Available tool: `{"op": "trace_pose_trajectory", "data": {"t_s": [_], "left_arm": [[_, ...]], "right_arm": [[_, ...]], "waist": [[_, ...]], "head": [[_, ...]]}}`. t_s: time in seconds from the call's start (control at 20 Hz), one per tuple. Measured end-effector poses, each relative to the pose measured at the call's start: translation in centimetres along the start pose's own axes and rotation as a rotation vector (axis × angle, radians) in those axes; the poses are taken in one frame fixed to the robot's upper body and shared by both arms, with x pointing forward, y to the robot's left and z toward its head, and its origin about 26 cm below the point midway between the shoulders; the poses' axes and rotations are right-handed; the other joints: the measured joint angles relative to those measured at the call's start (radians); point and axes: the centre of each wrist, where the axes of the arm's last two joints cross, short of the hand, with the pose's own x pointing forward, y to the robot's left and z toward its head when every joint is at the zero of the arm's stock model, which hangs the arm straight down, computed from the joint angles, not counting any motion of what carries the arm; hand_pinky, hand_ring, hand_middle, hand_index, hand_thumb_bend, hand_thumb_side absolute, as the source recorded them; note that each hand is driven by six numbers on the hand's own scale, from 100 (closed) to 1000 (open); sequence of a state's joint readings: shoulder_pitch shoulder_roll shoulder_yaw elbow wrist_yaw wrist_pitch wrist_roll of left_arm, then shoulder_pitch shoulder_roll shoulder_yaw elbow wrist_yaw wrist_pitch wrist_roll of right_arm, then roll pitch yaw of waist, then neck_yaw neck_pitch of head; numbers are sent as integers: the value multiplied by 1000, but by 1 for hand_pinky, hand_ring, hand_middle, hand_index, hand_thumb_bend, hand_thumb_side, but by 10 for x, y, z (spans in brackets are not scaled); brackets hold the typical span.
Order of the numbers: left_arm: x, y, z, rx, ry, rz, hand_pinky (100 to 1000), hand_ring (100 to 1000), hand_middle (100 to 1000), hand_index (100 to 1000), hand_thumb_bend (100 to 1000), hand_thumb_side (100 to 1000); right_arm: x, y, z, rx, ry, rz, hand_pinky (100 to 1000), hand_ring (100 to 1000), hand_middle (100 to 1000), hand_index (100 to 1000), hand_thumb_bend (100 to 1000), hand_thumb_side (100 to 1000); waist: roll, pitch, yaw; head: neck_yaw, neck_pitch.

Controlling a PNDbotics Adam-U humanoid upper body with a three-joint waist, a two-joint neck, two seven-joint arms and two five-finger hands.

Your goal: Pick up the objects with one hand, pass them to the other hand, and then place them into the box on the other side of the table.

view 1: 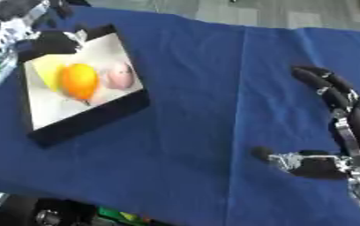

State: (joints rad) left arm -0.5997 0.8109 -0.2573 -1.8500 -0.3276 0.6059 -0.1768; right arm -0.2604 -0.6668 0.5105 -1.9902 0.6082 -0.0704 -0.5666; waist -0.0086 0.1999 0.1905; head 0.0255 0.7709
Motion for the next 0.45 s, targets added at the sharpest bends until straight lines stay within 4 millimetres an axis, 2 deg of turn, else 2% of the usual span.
{"op": "trace_pose_trajectory", "data": {"t_s": [0.1, 0.3, 0.4, 0.45], "left_arm": [[3, 3, 12, 35, -73, 153, 842, 693, 733, 862, 100, 636], [-1, 5, 25, 102, -179, 436, 800, 653, 700, 829, 100, 605], [-4, 2, 28, 138, -208, 545, 793, 647, 700, 825, 100, 618], [-6, 0, 29, 153, -216, 592, 793, 648, 701, 826, 100, 636]], "right_arm": [[-6, -7, 1, -48, 28, -10, 831, 805, 812, 895, 453, 381], [-18, -20, 6, -133, 108, -62, 818, 798, 805, 895, 414, 344], [-23, -25, 12, -164, 163, -116, 808, 793, 795, 893, 463, 299], [-25, -28, 15, -177, 192, -149, 800, 788, 789, 888, 530, 250]], "waist": [[0, 0, -1], [-1, 0, -5], [-6, -1, -8], [-10, -1, -11]], "head": [[-20, 0], [-45, 1], [-51, 1], [-52, 1]]}}
